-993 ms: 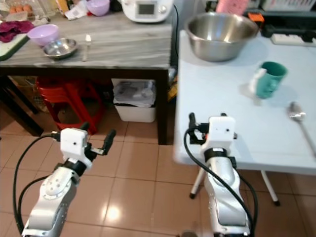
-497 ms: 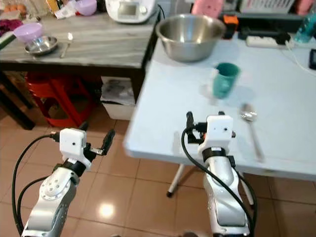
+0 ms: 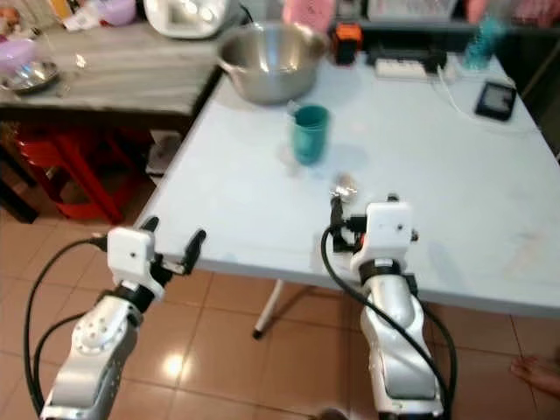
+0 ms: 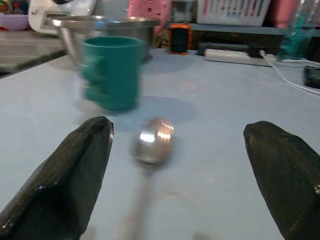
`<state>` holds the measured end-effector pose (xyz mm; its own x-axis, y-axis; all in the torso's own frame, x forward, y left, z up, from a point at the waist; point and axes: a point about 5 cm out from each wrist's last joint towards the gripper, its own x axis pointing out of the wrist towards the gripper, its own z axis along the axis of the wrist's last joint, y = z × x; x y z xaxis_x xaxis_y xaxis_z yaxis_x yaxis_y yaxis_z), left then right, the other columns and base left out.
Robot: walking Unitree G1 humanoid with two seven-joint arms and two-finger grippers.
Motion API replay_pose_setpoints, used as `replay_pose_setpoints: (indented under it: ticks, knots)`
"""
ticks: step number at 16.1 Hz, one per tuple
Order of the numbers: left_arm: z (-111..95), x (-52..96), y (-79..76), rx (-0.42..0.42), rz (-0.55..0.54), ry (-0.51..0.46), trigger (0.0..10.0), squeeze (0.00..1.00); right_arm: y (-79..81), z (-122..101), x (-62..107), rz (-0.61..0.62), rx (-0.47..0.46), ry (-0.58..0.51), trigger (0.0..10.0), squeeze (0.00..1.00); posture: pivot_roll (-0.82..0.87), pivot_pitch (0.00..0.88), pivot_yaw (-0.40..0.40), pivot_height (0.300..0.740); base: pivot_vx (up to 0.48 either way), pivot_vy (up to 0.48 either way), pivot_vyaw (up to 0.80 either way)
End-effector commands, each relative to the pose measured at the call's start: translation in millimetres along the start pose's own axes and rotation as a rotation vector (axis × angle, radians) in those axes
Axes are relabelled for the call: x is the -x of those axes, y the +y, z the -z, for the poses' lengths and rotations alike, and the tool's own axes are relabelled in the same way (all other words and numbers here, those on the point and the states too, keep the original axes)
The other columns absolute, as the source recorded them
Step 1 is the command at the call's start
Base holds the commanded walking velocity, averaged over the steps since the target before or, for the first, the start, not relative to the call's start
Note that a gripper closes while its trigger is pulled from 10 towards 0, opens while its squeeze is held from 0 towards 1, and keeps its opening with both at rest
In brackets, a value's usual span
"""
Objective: Setting the table
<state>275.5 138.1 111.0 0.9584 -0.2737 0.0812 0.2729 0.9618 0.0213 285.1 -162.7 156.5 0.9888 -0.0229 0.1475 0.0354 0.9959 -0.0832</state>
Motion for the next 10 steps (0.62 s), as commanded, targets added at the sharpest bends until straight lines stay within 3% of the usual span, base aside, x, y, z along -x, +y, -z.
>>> replay_pose_setpoints:
  ticks: [1,5,10]
  knots:
    - [0.0,0.1,-3.5,-0.001,0.024,0.001,10.0,0.0,-0.4,1.2,2.2,0.003,-0.003,0.008,10.0,0.0,-0.14,0.142,0.089,0.74,0.0,0.0,0.0]
    - [0.4,1.8,-4.4,-0.004,0.053,-0.002,10.0,0.0,1.3,-1.0,-1.4,0.0,-0.005,0.002,10.0,0.0,-0.14,0.143,0.089,0.74,0.0,0.0,0.0]
    - [2.2,11.7,-4.2,-0.034,0.21,0.005,10.0,0.0,7.5,-11.5,-19.7,-0.003,-0.073,0.004,10.0,0.0,-0.14,0.164,0.086,0.74,0.0,0.0,0.0]
